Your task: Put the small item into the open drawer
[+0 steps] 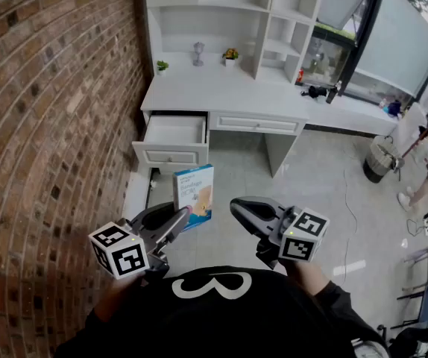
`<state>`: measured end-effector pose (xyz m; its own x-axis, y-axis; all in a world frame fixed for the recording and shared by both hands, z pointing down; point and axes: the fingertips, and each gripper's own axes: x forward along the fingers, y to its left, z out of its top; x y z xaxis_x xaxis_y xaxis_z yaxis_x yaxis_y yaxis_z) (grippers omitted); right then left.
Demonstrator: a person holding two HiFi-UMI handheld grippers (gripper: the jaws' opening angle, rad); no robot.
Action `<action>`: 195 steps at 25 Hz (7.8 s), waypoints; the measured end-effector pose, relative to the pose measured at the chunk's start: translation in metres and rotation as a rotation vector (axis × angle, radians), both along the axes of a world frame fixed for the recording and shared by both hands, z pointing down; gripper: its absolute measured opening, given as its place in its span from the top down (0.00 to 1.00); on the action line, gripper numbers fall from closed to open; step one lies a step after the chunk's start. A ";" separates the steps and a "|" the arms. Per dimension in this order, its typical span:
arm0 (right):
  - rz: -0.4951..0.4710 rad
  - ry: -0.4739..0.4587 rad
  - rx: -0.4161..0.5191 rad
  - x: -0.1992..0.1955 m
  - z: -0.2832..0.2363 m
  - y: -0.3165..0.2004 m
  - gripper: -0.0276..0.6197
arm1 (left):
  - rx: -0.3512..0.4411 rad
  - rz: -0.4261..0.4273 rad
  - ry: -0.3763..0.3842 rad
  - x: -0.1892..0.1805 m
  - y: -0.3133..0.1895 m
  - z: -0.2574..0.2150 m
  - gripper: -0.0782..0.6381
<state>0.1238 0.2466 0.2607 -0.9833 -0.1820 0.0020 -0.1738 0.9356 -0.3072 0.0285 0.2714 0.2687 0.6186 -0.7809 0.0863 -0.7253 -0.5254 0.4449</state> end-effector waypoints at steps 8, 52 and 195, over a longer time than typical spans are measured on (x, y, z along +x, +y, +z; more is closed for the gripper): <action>0.033 0.034 0.003 -0.028 0.007 0.014 0.94 | 0.009 -0.002 0.008 -0.030 0.018 0.004 0.76; -0.095 0.070 -0.241 -0.177 0.077 -0.227 0.94 | -0.164 -0.208 0.052 -0.178 -0.196 0.065 0.76; 0.278 0.068 -0.476 -0.129 0.174 -0.503 0.94 | -0.604 0.185 -0.737 -0.201 -0.579 0.356 0.56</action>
